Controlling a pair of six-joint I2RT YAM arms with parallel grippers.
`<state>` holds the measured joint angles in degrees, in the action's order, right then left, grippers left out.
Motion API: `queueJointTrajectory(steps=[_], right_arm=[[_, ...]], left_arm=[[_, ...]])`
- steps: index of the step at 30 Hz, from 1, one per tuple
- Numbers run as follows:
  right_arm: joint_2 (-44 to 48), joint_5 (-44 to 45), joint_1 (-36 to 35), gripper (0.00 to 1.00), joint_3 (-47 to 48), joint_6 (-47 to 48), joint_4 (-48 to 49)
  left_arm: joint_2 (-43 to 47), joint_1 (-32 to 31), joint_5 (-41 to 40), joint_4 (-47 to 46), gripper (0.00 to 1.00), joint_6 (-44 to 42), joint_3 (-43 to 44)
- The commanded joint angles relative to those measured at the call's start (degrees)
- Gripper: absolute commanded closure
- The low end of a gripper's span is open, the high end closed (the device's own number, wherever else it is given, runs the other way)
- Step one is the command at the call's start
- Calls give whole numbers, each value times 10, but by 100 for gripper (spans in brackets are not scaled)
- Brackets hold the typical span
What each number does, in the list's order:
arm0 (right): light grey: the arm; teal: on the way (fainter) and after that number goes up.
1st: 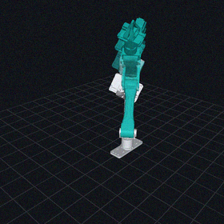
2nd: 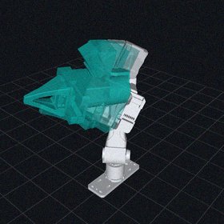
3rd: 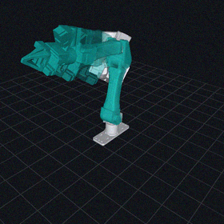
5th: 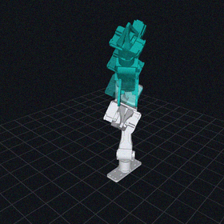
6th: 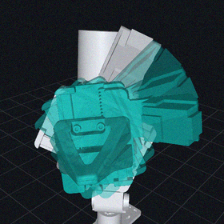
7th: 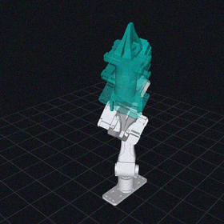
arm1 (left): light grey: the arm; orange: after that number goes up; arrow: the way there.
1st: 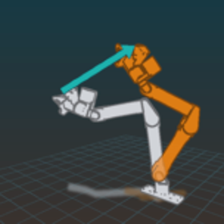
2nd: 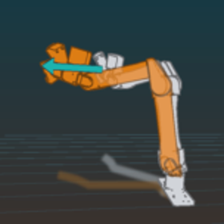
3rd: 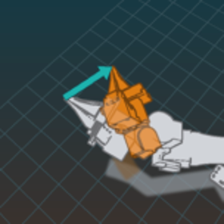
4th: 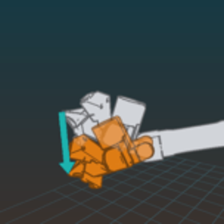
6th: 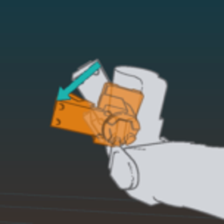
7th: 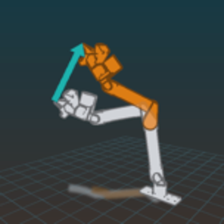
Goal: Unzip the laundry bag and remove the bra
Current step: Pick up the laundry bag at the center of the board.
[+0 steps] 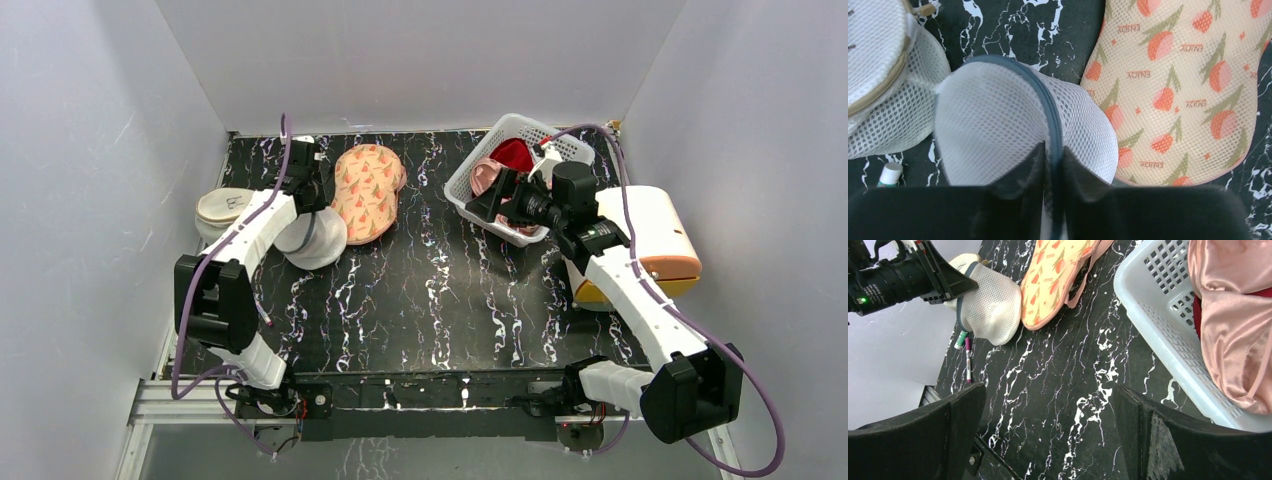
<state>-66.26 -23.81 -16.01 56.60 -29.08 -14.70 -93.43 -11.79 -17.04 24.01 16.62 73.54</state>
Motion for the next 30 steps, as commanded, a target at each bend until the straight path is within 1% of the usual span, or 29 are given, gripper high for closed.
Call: queueJointTrajectory(steps=[1, 4, 6, 8, 13, 16, 20, 23, 24, 25, 26, 28, 30], right_arm=[[17, -26, 1, 2, -20, -26, 59], [25, -33, -1, 2, -47, -37, 81], [27, -37, -2, 2, -61, -38, 83], [29, -38, -2, 2, -71, -33, 78], [32, -32, -2, 2, -87, -7, 58], [32, -27, -3, 2, -97, -2, 68], [16, -33, -3, 2, -92, 0, 83], [3, -39, -3, 2, -79, 3, 83], [2, -38, -3, 2, -77, 3, 82], [2, -37, -3, 2, -75, 4, 82], [3, -36, -3, 2, -75, 5, 82], [9, -27, -3, 2, -75, 9, 73], [20, -15, -3, 2, -80, 15, 59]], left_arm=[[42, -23, -46, 7, 100, -14, -1], [63, -40, -74, 2, 100, -15, -15], [86, -44, -66, -6, 100, -17, -35], [120, -44, -39, -9, 100, -16, -60], [234, -45, 58, 8, 100, -20, -112], [287, -47, 114, 34, 100, -23, -124], [328, -50, 209, 58, 100, -26, -132], [340, -58, 320, 31, 100, -26, -143], [342, -62, 338, 16, 100, -25, -146], [342, -73, 361, 2, 100, -27, -150], [341, -89, 364, -11, 100, -31, -150], [331, -138, 355, -33, 100, -50, -146], [314, -187, 343, -45, 100, -89, -134]])
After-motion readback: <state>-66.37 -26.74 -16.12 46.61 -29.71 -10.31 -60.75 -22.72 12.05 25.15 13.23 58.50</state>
